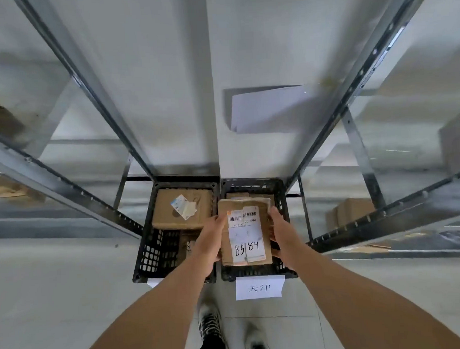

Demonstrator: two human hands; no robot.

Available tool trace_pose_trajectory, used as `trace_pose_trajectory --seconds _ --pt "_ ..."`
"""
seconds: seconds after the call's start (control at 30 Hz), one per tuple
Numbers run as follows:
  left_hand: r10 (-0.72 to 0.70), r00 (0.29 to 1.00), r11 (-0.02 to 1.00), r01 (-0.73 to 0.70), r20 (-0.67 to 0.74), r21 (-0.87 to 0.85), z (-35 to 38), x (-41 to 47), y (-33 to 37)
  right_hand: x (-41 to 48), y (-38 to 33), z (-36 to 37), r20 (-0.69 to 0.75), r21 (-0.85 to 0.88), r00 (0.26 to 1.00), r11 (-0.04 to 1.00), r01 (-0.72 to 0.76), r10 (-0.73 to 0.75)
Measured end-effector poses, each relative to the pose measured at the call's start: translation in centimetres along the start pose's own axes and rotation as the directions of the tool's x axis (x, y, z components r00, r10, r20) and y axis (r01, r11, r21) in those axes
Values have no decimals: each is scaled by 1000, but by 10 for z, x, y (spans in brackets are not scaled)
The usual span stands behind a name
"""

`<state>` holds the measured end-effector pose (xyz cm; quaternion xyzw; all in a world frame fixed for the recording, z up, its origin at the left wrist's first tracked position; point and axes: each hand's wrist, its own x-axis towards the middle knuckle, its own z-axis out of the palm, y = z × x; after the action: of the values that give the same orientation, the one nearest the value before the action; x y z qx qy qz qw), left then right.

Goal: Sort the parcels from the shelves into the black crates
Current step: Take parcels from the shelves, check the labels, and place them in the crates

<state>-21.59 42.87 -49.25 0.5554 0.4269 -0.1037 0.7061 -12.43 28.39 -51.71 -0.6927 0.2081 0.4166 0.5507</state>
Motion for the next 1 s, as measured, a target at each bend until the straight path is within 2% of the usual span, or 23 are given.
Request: trace_pose_trajectory --seconds 0.27,0.47,0.73,0.9,1.0 --pt "-188 981 979 184 38 90 14 135 -86 134 81 -3 -83 35 983 986 -163 165" --pt "-285 956 938 292 -65 186 33 262 -174 250 134 -1 -127 -32 968 974 -222 216" --pt "-303 928 906 351 -217 236 62 362 -247 374 203 -7 -120 40 925 933 -359 361" --pt "-282 924 913 341 -259 223 64 410 -293 424 238 7 -98 18 939 944 -331 331" --pt "-335 895 901 396 -294 180 65 429 -309 447 256 13 -110 -12 927 932 -361 358"
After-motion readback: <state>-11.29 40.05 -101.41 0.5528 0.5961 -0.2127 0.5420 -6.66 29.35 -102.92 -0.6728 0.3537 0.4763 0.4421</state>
